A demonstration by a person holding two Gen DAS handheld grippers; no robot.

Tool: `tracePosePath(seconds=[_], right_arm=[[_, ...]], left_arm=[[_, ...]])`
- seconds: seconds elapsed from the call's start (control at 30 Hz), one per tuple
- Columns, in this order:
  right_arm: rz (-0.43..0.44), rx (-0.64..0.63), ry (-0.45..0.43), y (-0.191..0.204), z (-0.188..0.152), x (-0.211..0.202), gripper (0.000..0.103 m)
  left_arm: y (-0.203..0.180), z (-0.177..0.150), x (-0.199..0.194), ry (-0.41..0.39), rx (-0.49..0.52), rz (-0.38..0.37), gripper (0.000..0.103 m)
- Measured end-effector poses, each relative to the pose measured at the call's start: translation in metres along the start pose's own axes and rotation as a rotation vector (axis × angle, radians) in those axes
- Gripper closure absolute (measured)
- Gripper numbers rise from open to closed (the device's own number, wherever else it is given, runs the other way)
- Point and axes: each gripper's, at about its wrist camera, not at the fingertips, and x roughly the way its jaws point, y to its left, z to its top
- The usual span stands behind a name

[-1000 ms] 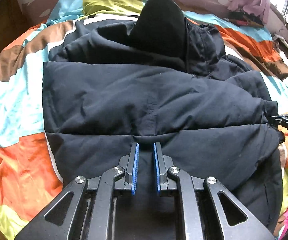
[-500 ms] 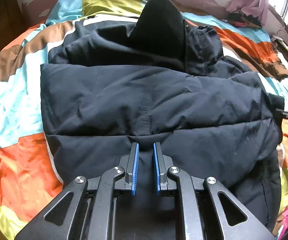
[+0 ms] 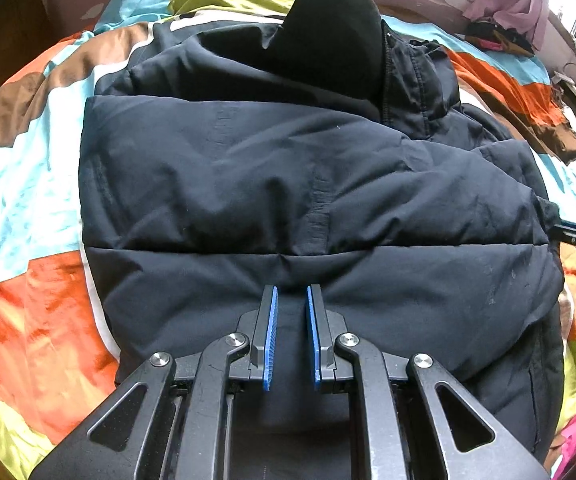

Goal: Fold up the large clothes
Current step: 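Straighten the folded sleeve cuff with the right tool and release it, then grasp the jacket collar edge with both tools and lift it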

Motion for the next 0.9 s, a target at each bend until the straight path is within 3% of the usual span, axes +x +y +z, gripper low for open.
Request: tracePosePath(seconds=[0.1, 0.2, 0.3, 0.37, 0.43, 0.53, 0.7, 0.9], right_arm=[[-0.089, 0.018, -0.03, -0.01, -0.002, -0.013, 0.067], [-0.109, 0.048, -0.09, -0.015, -0.002, -0.031, 0.067], [-0.022, 0.045, -0.161, 0.004, 0.0, -0.047, 0.062], [0.112, 0.015, -0.181, 0.03, 0.002, -0.049, 0.059], [0.208, -0.026, -0.151, 0.056, 0.005, -0.037, 0.058], [0.265, -0.094, -0.111, 0.089, 0.001, -0.014, 0.058], [0.21, -0.126, -0.043, 0.104, -0.008, 0.032, 0.058], [0.184, -0.149, -0.022, 0.11, -0.009, 0.051, 0.058]], left_arm=[[0.002, 0.0, -0.001, -0.001, -0.001, -0.002, 0.092], [0.003, -0.001, -0.002, -0.003, -0.004, -0.002, 0.092], [0.003, 0.0, -0.004, -0.014, -0.008, -0.003, 0.092], [0.004, 0.0, -0.004, -0.013, -0.009, -0.004, 0.092], [0.004, -0.001, -0.002, -0.007, -0.005, 0.004, 0.092], [0.004, -0.002, 0.001, -0.001, 0.002, 0.015, 0.092], [0.012, -0.005, 0.012, 0.019, -0.004, 0.023, 0.092], [0.012, -0.009, 0.023, 0.023, 0.015, 0.043, 0.091]])
